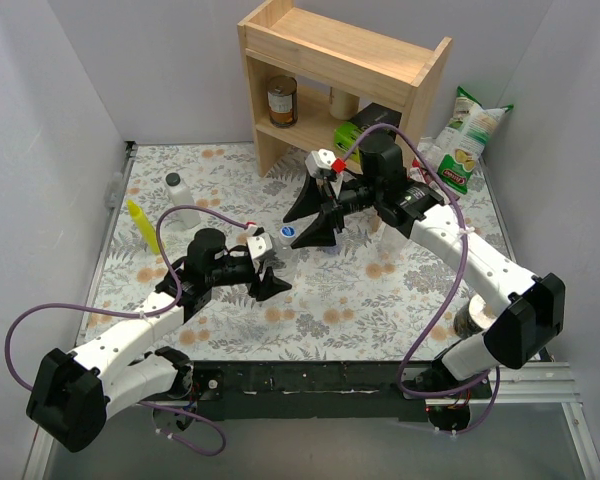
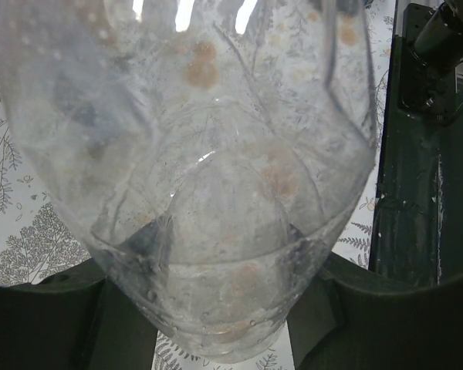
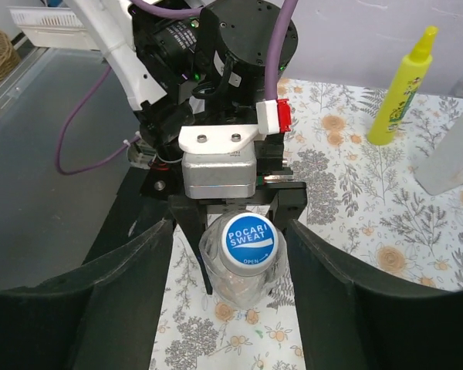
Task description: Screw on the bottle caps
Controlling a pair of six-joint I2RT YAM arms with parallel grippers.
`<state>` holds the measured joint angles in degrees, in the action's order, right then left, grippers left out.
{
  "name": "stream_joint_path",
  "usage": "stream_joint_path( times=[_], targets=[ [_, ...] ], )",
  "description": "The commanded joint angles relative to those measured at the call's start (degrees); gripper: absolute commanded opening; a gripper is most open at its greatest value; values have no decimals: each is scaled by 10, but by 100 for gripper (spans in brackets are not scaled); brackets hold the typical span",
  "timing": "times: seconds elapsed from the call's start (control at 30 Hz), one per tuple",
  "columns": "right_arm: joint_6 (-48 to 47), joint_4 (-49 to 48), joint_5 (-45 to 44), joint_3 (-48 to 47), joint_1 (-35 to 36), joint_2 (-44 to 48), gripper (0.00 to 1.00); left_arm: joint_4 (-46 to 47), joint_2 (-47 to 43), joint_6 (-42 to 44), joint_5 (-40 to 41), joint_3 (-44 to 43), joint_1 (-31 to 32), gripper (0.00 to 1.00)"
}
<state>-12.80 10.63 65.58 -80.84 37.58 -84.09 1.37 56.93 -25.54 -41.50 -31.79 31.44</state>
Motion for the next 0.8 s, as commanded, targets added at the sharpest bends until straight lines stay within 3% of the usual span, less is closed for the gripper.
stream_joint_path(
  times=[0.0,0.27,0.53,0.67,0.77],
  targets=[
    [15,-35,20,-2,3,0,66,6,-9,8,-20,-21,-2,0],
    [70,-88,2,17,3,-11,55,12,-8,13,-19,-21,-2,0],
    [78,-84,-5,20,4,-19,52,21,-9,12,-15,-18,-2,0],
    [87,-91,-8,24,6,-21,40,28,-9,8,-10,-16,-2,0],
    [88,-83,-20,29,10,-25,24,41,-9,2,4,-14,-2,0]
  ],
)
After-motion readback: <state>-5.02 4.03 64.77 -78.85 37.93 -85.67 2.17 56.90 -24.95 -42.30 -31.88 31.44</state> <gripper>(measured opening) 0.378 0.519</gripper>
